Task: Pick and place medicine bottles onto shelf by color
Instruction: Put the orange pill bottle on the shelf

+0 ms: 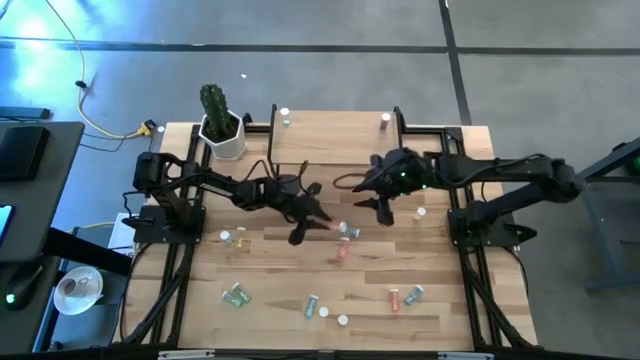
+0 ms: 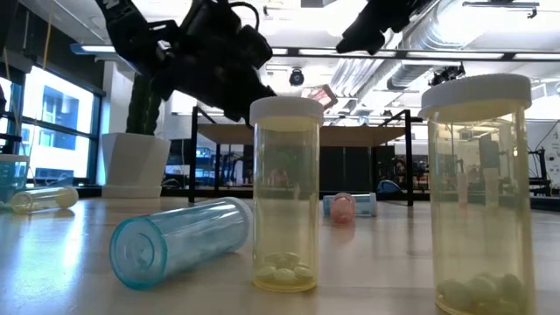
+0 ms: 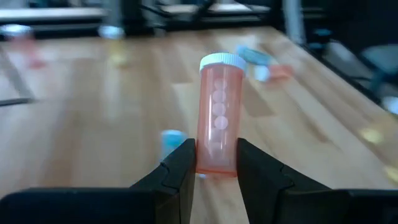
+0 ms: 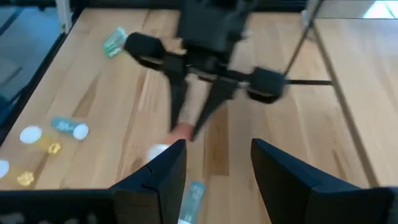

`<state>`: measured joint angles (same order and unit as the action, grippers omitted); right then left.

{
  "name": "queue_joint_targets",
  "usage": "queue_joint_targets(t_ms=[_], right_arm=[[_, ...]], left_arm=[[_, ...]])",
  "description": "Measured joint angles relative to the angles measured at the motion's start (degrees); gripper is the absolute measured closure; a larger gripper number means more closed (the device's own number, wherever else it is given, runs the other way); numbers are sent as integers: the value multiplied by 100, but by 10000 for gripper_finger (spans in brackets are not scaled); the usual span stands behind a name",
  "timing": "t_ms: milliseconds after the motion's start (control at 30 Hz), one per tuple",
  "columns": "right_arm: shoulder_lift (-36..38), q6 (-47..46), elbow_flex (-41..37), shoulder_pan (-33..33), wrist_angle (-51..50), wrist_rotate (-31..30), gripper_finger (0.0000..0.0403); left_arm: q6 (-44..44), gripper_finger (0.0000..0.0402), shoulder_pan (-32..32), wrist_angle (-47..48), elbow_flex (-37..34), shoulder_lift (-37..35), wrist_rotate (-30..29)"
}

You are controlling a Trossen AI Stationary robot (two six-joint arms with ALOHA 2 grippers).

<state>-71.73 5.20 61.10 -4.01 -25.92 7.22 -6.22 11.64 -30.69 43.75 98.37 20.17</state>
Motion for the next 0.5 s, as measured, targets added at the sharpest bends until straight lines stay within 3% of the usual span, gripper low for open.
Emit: queue_joint_targets(t_ms=[167,333,500], right_arm=[[-166,350,-2,228,206,-110,225],[-188,424,-2,345,394,-693,219],[-185,385,-2,343,398,-814,219]], left_arm=[[207,309,-2,-413,0,0,-635],[299,309,4,-919,0,2,-932],[273,309,-11,-1480,2,2,-1336]])
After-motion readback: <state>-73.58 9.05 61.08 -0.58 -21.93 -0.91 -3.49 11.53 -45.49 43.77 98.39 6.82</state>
